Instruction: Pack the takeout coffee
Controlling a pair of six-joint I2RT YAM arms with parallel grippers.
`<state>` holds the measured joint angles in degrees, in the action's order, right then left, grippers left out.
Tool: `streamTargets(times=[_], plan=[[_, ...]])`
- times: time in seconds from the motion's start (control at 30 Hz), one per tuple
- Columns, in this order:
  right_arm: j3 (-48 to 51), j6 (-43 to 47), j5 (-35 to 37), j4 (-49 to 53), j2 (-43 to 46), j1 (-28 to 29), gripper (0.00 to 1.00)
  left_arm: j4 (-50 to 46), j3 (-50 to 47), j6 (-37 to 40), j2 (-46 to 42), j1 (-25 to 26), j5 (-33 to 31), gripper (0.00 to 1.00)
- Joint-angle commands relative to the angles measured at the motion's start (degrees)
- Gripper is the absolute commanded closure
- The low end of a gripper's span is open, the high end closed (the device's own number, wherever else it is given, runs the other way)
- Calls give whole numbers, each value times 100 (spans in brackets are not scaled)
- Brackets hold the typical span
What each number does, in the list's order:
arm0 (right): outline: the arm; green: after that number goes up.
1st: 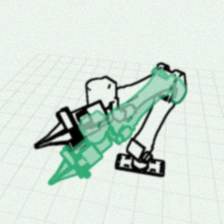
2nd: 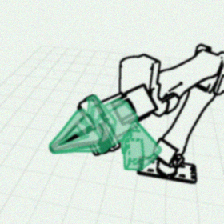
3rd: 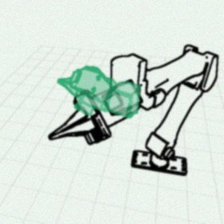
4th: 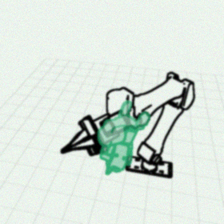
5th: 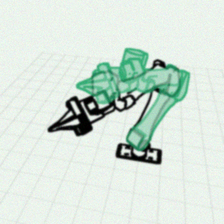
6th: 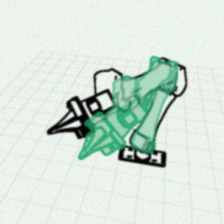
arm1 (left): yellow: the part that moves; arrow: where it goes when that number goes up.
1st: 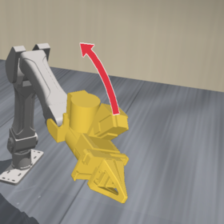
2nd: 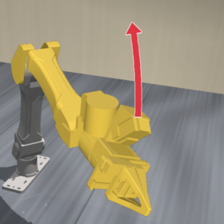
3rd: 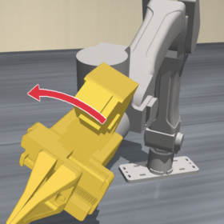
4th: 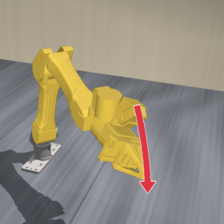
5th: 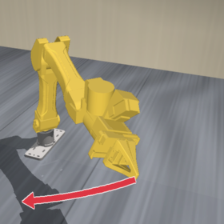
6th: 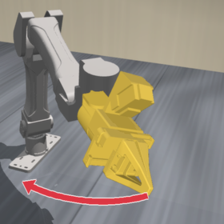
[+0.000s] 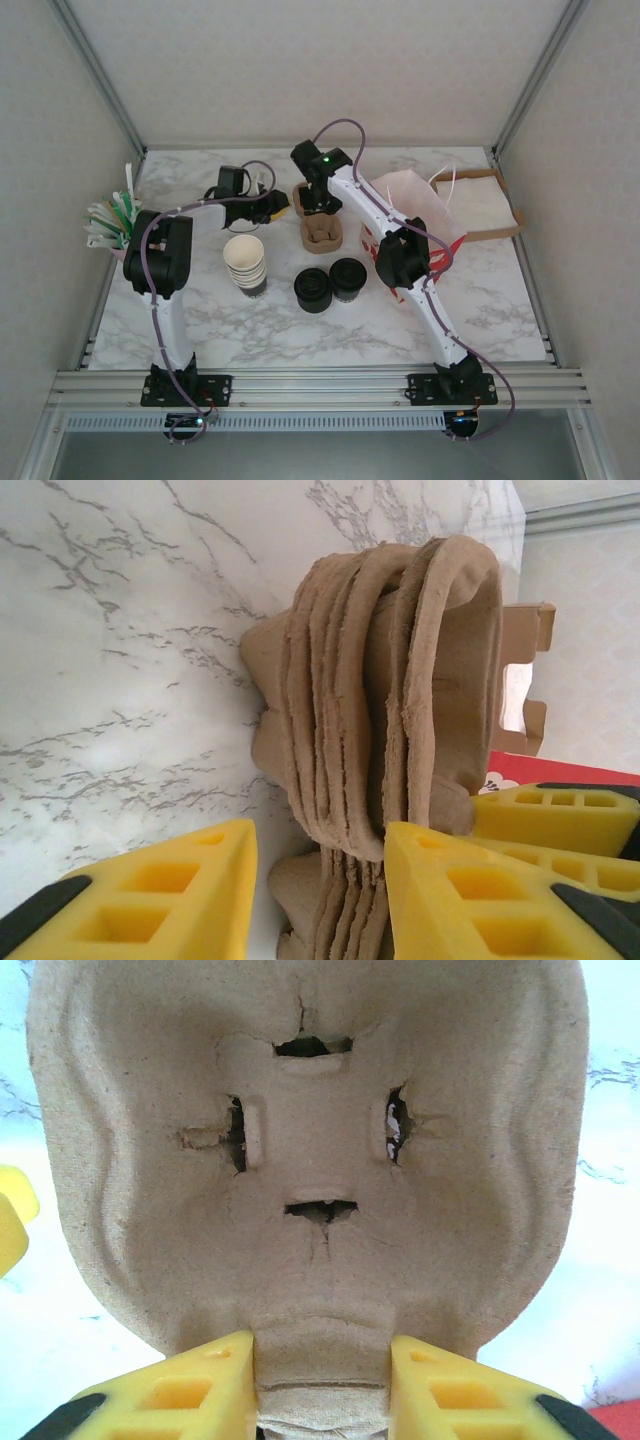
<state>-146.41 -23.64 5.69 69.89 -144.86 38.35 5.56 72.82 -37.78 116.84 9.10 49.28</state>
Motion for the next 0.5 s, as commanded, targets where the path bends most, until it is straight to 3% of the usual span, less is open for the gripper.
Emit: streamTargets(times=[0.0,0.47], plan=[[36,-25,-119,87,369,66,67,356,-87,-158,31,-65,311,61],[44,-42,-176,88,323,89,67,999,-199,-572,223,-93,741,60]])
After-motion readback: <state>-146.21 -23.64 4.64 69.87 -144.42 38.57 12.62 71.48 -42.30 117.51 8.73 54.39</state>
